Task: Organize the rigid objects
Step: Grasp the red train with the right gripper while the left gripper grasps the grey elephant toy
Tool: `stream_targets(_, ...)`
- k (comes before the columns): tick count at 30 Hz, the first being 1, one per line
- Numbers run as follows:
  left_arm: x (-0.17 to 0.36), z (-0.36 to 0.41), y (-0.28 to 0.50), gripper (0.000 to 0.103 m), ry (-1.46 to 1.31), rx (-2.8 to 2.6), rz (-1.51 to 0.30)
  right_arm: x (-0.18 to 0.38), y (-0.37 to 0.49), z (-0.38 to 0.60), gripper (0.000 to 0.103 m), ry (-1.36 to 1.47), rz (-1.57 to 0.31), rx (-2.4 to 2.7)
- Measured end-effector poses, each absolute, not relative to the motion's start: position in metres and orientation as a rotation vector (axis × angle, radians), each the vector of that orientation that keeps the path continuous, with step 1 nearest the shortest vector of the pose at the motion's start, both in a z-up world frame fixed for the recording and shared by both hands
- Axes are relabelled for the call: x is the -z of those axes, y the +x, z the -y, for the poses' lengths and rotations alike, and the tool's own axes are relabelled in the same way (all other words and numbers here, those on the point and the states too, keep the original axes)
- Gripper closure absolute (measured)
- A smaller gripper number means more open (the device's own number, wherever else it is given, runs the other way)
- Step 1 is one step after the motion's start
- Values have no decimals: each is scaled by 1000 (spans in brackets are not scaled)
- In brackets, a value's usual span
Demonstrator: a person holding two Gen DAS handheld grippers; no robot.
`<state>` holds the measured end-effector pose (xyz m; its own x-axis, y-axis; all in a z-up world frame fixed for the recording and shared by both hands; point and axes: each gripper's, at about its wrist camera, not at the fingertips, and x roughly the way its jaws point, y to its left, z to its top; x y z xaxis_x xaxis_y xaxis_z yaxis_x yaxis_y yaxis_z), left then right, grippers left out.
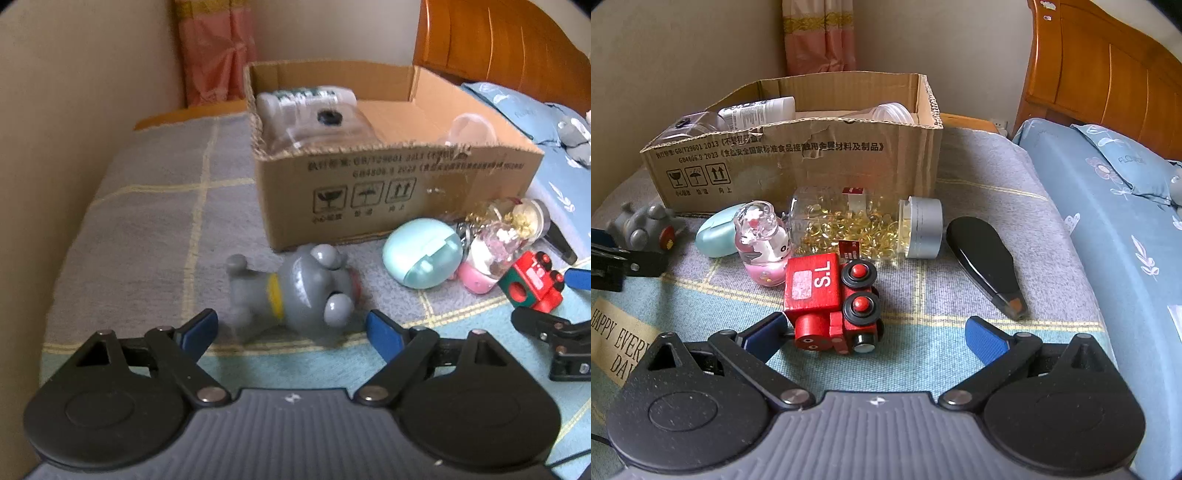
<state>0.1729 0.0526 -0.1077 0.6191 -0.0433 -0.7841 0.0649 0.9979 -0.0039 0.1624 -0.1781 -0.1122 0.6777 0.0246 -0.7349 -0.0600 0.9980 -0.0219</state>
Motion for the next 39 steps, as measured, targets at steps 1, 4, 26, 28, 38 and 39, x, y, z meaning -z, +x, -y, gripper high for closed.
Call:
stream_targets(1, 110, -52, 175, 8, 22, 57, -897, 112, 162, 178, 0, -46, -825, -50)
stream_targets(4, 114, -54, 178, 1, 11, 48, -889, 112, 161, 178, 0, -46, -824, -51)
stream_targets(26, 112, -50, 171, 18, -13, 1, -850, 108, 163, 164, 11, -74, -809, -132)
stream_targets(28, 111, -50, 170, 24, -17, -3, -849, 106, 163, 163, 17, -73, -805, -136)
stream_targets(38, 109, -49, 172, 29, -26, 1, -846, 101, 167, 156, 40, -107, -796, -159)
stream_targets(39, 109, -49, 172, 29, -22, 4, -845, 101, 166, 156, 42, -108, -794, -158)
